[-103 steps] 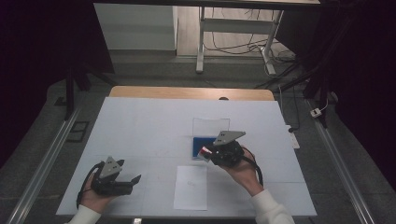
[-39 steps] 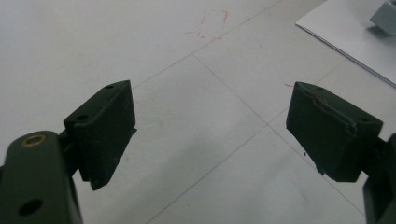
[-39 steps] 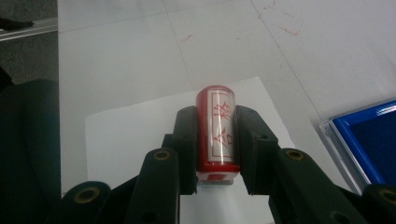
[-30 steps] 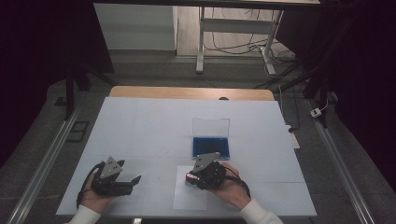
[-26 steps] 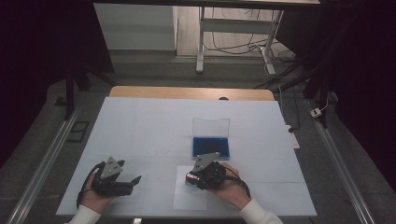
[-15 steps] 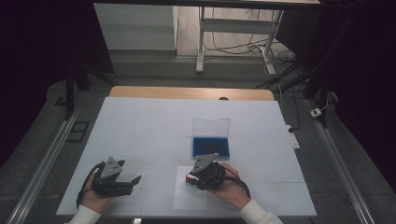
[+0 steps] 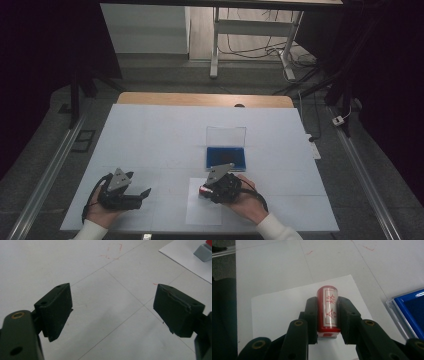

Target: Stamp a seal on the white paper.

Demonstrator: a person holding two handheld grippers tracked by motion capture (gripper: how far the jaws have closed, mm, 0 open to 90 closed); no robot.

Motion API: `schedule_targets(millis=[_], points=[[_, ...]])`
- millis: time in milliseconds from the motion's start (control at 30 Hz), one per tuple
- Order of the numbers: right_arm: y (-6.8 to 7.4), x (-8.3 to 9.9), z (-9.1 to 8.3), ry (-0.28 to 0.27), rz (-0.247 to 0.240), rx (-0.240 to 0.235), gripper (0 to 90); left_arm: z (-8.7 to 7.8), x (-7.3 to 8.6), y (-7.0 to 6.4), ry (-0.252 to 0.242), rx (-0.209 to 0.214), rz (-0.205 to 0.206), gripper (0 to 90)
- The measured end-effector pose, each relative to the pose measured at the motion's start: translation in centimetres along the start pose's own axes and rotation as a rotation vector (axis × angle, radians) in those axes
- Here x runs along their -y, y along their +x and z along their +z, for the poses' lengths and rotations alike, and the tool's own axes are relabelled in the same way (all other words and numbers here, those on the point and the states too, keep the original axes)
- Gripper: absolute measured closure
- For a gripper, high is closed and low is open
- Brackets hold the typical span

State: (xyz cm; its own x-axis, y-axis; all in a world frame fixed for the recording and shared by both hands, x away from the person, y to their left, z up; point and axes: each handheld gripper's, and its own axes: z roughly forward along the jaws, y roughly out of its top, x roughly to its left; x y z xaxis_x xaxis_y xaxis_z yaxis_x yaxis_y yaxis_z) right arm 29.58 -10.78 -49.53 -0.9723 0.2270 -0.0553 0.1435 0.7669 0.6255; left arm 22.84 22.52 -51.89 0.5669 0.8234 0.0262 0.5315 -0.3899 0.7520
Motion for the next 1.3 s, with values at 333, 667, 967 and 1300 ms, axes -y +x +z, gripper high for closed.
schedule_targets(millis=[333,667,967,1300], points=[[-0.06,-0.26,0.01,0.028,0.004,-0.003,70.2,0.02,0.00,-0.01,0.002,0.001,0.001,16.1],[0.07,-0.51,0.39,0.070,0.008,0.002,70.5,0.06,-0.02,-0.10,0.005,0.003,0.003,16.0],[0.01,-0.34,0.48,0.062,0.010,-0.002,70.6,0.05,-0.08,-0.26,0.009,0.002,0.010,15.9],[-0.07,-0.15,0.48,0.050,0.013,-0.007,70.6,0.02,-0.13,-0.23,0.007,0.000,0.003,15.9]])
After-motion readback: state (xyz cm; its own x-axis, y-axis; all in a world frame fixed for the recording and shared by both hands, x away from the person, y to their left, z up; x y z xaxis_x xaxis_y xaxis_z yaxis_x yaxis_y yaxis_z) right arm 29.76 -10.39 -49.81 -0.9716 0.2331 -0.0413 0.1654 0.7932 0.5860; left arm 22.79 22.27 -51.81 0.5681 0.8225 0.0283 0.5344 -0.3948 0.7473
